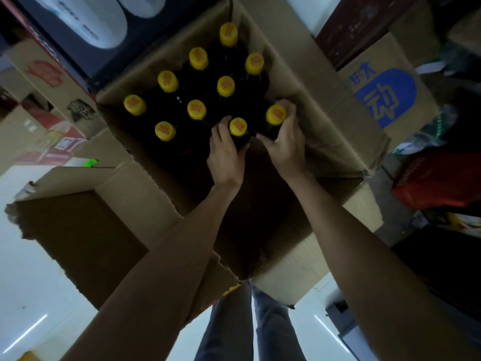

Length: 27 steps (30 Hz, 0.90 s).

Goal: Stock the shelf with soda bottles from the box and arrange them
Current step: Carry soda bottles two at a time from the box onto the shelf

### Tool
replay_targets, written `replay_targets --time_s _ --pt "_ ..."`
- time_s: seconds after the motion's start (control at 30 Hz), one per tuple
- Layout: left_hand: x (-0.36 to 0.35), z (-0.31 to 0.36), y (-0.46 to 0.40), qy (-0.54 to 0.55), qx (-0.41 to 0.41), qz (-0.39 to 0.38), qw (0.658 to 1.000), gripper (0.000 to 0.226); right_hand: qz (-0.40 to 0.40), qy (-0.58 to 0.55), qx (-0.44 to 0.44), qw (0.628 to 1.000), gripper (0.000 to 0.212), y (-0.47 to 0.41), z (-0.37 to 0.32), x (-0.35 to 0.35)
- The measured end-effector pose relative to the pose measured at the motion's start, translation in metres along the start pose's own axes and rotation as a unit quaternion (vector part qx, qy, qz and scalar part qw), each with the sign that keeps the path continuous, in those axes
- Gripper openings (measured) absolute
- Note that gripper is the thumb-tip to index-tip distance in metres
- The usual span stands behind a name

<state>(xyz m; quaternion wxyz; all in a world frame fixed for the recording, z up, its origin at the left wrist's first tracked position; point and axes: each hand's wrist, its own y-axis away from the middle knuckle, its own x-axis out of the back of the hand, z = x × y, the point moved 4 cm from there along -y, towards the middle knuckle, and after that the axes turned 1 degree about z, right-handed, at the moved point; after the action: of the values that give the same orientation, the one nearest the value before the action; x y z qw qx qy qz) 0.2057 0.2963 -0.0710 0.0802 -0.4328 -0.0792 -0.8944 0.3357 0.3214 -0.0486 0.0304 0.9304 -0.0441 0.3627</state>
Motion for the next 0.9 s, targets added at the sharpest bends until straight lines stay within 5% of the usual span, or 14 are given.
replay_targets --time_s 0.17,0.4,0.63,0.9 --pt "0.049 0.019 0.019 0.047 -0.089 0.028 0.995 0.064 0.094 -0.067 -0.072 0.991 0.068 0.045 -0.025 0.061" --pt "0.150 0.110 0.077 0.159 -0.292 0.015 0.943 0.062 0.217 -0.140 -0.121 0.959 0.066 0.141 -0.065 0.167" --pt "0.157 0.183 0.144 0.233 -0.340 -0.154 0.898 0.066 0.371 -0.113 -0.134 0.912 0.067 0.269 -0.071 0.244" --pt "0.136 0.229 0.294 0.211 -0.450 -0.316 0.808 0.062 0.508 -0.091 -0.245 0.821 0.065 0.473 -0.048 0.286"
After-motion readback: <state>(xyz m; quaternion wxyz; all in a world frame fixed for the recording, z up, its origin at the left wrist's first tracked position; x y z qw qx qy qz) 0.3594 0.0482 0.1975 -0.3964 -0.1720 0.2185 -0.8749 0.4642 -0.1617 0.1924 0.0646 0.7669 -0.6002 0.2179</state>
